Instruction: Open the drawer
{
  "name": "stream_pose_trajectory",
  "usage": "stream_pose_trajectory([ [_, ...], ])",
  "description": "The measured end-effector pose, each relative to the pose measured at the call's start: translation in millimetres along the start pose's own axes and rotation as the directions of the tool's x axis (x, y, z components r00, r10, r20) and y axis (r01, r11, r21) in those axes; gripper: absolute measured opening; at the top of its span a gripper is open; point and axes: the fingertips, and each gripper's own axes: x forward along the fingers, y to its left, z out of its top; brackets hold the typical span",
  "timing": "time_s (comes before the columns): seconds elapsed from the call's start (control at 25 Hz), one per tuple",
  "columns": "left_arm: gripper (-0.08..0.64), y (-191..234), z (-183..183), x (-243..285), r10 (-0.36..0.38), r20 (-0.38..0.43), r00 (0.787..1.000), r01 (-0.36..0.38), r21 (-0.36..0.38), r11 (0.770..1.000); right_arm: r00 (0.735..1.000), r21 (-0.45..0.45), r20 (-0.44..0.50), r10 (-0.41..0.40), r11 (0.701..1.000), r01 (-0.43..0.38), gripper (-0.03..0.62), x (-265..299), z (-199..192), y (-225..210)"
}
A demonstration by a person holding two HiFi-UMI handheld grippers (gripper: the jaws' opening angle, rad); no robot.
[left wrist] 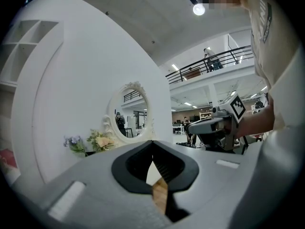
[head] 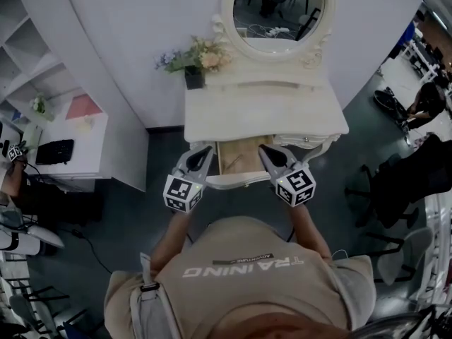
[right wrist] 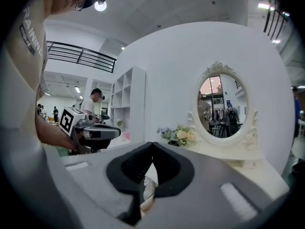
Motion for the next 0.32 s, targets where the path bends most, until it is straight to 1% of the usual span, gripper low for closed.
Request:
stream_pose_trajectory([
  [0.12, 0.006, 4.9, -0.8, 9.6, -0.015, 0.007, 1.000, 0.015, 0.000, 1.000, 1.000, -0.002, 0.011, 0.016, 1.000, -0.016, 0.004, 13.9, 1.5, -6.3],
  [0.32, 0.006, 17.1, -21.8, 22.3, -0.013, -0.027, 1.000, 0.012, -0.025, 1.000, 1.000, 0.002, 0.010, 0.016, 1.000, -0.016, 0.004, 28.9, -7.4, -21.0],
])
